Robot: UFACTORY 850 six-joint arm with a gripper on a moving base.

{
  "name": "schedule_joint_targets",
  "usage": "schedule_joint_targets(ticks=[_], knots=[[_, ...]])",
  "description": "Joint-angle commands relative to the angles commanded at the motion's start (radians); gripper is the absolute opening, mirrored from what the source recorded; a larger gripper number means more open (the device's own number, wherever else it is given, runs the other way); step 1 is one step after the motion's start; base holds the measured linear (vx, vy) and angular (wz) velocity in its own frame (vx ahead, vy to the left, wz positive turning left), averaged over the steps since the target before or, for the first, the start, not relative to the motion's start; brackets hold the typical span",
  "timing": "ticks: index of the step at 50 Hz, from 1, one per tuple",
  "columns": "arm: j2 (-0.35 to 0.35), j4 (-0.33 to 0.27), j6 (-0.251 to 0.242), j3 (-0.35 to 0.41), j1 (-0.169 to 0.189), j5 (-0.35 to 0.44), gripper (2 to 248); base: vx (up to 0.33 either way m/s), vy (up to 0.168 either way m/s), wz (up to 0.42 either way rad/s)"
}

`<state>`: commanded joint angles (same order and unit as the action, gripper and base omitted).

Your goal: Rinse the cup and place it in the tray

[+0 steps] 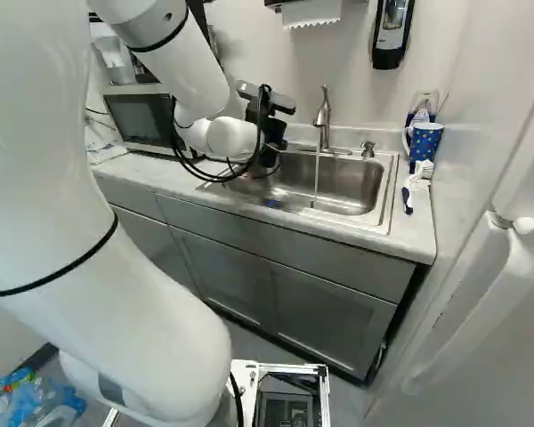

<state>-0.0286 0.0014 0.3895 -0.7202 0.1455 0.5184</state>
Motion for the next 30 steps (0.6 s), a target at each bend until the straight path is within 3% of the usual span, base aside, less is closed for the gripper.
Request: schedule_joint_targets(ticks=[30], knots=[[0.0,0.0,0.315,0.0,0.0,0.0,126,0.0,0.0,0.0]])
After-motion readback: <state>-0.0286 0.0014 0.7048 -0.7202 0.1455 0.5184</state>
